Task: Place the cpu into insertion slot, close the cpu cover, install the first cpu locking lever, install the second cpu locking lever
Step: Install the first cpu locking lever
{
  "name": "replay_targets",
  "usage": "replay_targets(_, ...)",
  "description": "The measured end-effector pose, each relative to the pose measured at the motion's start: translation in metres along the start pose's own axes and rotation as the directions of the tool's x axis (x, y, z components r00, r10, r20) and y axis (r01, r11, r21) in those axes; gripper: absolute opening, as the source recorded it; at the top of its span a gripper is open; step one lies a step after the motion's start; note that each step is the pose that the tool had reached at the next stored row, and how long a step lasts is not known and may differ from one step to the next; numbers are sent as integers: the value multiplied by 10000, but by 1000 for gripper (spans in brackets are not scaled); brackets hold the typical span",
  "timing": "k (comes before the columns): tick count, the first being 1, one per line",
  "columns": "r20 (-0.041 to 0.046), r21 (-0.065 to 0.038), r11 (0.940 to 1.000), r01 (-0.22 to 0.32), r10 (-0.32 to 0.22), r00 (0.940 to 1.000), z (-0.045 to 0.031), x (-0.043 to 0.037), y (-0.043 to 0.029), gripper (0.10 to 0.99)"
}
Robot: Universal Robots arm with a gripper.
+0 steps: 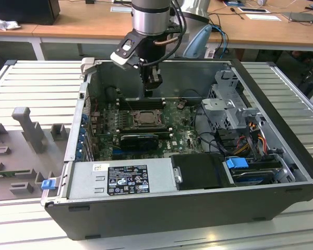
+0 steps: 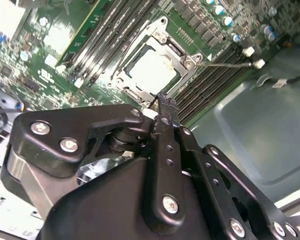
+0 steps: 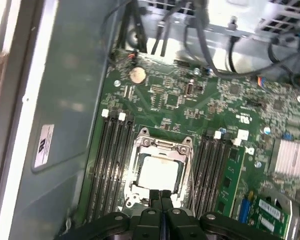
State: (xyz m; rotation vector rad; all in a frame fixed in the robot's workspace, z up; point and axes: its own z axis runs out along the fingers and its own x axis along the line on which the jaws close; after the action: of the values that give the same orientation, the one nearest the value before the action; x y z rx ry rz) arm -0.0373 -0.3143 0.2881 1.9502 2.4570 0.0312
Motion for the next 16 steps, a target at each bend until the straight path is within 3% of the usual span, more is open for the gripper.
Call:
replay_targets(3, -14, 4, 9977, 676, -676, 9977, 6, 0, 0, 106)
replay_targets(8, -34, 11, 9850, 1724, -1724, 9850, 35, 0, -1, 106)
replay_targets(10, -42, 12, 9772, 2125, -2125, 9771, 58, 0, -1, 106)
replay_targets(16, -65, 18, 9444, 3289, -3289, 9443, 88, -1, -1, 106)
